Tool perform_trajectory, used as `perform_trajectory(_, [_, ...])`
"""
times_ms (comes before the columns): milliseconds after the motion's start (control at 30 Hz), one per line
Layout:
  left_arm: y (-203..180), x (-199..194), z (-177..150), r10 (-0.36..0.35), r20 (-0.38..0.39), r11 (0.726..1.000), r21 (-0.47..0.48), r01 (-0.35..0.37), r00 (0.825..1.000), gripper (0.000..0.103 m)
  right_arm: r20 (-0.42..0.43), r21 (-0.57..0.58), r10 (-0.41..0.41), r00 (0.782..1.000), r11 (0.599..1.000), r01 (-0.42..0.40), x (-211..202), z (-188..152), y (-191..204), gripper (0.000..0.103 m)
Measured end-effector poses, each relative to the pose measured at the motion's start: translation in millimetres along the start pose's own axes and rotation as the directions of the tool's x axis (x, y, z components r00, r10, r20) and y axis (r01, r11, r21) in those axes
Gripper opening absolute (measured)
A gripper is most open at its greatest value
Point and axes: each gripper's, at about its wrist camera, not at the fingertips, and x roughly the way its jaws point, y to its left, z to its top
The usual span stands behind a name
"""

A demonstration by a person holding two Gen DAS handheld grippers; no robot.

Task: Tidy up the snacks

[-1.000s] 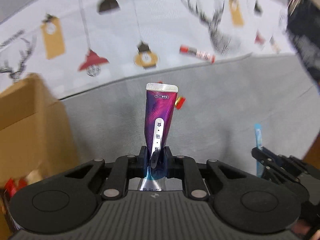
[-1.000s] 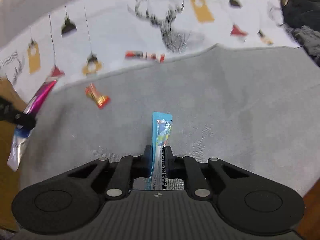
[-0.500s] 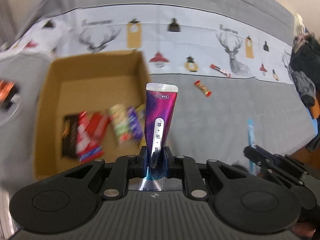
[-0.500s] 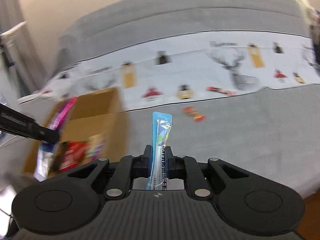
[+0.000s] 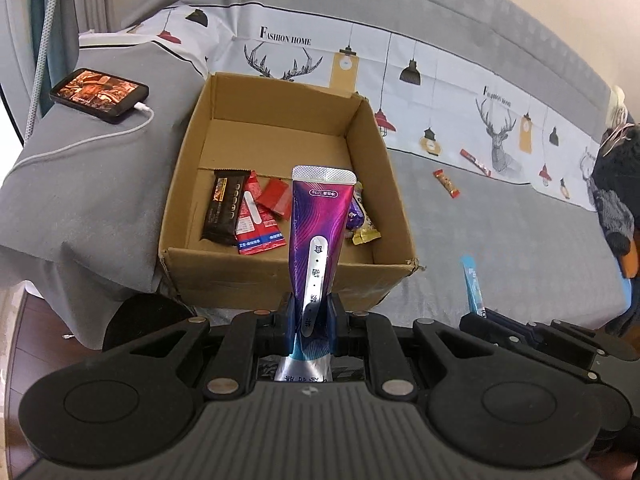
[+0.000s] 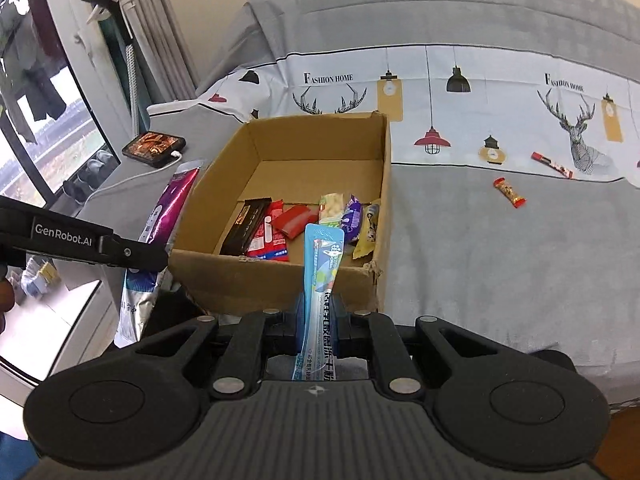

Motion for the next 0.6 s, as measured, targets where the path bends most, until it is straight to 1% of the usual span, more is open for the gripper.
perform_trajectory(100, [3.3, -1.2, -0.7, -0.015, 0.010, 1.000, -0.010, 0.015, 1.000, 0.017, 0.002, -0.017, -0.015, 1.000, 1.000, 0.015, -4.0, -2.9, 6.5, 0.013])
perform_trajectory(267, [11.6, -3.2, -0.9, -0.031, 0.019, 0.999, -0.027, 0.031, 0.999, 0.017, -0.001, -0.028, -0.032, 0.999, 0.999, 0.032, 0.4, -1.5, 11.3, 0.013])
perform_trajectory(600, [23.1, 0.9, 6.6, -0.025, 0.028, 0.999, -0.040, 0.026, 0.999, 0.017, -0.017, -0.028, -0.042, 0.999, 0.999, 0.041, 10.6, 1.4, 10.0, 0.013])
